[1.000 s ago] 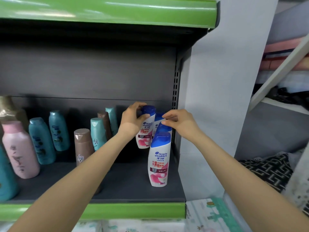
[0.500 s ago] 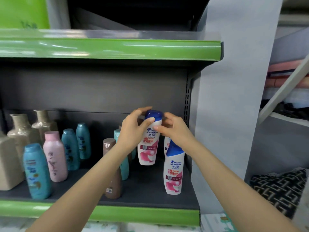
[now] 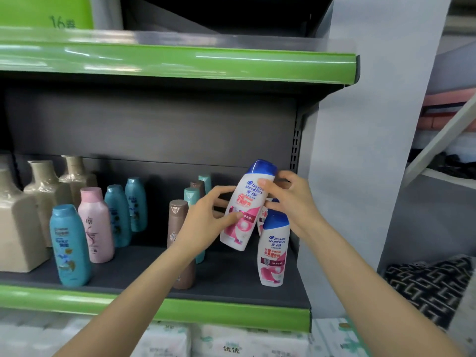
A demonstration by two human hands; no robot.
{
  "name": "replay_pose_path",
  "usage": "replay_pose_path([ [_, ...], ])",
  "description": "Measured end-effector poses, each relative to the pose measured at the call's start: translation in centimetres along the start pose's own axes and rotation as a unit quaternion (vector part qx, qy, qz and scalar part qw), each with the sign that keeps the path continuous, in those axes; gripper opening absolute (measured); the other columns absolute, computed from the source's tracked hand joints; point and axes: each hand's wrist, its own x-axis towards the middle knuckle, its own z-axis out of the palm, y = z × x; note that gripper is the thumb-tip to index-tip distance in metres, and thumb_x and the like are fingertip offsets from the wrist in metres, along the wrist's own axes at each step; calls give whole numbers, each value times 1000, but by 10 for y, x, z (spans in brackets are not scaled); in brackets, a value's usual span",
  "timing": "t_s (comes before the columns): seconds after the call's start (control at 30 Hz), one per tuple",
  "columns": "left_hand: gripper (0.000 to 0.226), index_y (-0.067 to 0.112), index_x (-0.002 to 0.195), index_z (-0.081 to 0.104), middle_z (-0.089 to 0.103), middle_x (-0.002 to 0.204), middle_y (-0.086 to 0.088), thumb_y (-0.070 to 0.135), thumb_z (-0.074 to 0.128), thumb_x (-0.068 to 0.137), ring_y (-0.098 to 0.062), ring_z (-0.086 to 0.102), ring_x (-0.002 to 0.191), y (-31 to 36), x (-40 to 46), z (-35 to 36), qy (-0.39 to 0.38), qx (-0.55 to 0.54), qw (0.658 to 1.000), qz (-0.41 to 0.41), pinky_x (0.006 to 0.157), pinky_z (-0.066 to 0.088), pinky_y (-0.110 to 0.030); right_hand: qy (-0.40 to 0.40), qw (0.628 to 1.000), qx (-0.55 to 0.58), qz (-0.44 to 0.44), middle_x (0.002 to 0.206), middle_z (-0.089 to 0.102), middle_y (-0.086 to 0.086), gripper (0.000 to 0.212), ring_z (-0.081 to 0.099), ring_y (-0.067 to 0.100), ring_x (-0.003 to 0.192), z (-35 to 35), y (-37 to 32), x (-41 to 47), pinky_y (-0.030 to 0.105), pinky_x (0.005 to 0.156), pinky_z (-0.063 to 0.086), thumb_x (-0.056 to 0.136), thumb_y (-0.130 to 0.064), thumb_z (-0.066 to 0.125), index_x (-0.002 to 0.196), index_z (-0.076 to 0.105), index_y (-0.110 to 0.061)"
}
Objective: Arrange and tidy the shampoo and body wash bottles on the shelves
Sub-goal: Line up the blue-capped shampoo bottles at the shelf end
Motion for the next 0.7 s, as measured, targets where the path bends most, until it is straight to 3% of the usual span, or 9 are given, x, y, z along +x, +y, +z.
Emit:
replay_pose_path([
  [0.13,70,44,129,35,61,98,17,26,77,75,-1,61,90,-6,-11,5,-47,13,999,-8,71,51,-13,43,998,24,37,104,69,14,27,71,21,89,-5,6,1,29,68,60,85,-15,69,107,58,-5],
  [0.3,70,42,131,38,60,99,20,22,76,75,0,60,93,-8,-17,7,-8,-1,1000,15,69,46,-5,27,998,38,45,108,68,12,31,72,19,87,-10,6,-2,29,66,60,86,-17,68,112,56,-6],
  [0.5,51,35,117,56,64,106,16,13,76,75,-3,62,95,-13,-19,5,83,-60,994,26,76,50,-14,1,997,59,53,109,66,11,52,71,23,90,-20,-1,-2,38,71,61,85,-10,68,128,44,-27],
  [0.6,48,32,116,61,62,110,17,20,78,73,-8,63,98,-14,-19,2,124,-84,989,13,83,53,-28,-7,996,70,51,106,68,10,41,72,22,88,-23,0,-3,37,71,60,86,-10,67,122,51,-21],
  [0.7,61,33,121,57,57,116,10,20,82,67,-10,61,102,-16,-20,0,95,-63,993,16,88,52,-31,4,995,79,52,102,70,8,27,72,19,83,-23,1,-4,34,69,61,86,-12,67,108,54,-22],
])
